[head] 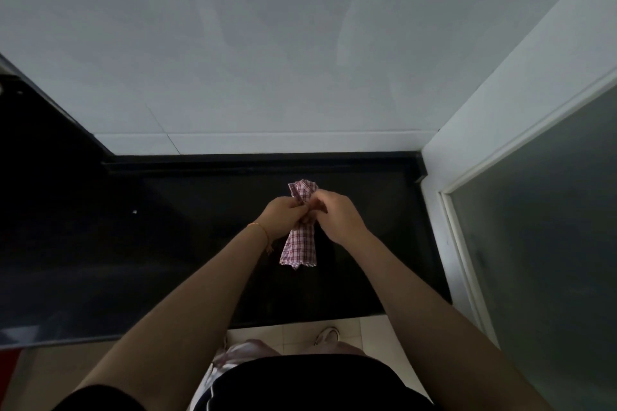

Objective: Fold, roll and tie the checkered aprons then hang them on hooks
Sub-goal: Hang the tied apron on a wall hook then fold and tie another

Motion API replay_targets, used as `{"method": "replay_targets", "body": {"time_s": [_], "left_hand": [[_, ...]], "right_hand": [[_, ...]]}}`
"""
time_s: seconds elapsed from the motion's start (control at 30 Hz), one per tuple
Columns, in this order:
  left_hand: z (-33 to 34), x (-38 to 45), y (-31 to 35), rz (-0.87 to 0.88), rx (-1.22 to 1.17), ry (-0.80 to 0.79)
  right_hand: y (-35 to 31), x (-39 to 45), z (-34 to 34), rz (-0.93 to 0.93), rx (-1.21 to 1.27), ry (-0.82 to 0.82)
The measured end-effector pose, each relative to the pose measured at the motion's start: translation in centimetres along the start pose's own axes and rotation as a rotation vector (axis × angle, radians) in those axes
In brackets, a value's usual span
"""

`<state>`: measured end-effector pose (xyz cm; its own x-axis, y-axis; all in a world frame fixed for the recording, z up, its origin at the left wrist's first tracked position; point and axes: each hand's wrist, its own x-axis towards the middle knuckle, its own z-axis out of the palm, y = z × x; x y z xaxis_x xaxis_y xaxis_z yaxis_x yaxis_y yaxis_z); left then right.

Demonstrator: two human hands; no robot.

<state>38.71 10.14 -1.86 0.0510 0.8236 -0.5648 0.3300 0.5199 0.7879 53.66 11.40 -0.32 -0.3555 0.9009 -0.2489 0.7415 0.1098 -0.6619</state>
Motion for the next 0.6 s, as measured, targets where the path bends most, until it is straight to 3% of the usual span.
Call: {"method": "replay_targets", "body": {"time_s": [0.2, 0.43, 0.6], "left_hand": [[0.6, 0.2, -0.7, 0.05, 0.039, 0.171], [0.2, 0.0, -1.0, 0.194, 0.029, 0.106], [0.4, 0.2, -1.1, 0.098, 0.019, 0.244]], "right_hand": [[1.0, -0.3, -0.3, 0.105, 0.018, -0.043], [0.1, -0.4, -0.4, 0.047, 0.134, -0.046], [-0.6, 0.0, 0.3, 0.023, 0.072, 0.016]]}}
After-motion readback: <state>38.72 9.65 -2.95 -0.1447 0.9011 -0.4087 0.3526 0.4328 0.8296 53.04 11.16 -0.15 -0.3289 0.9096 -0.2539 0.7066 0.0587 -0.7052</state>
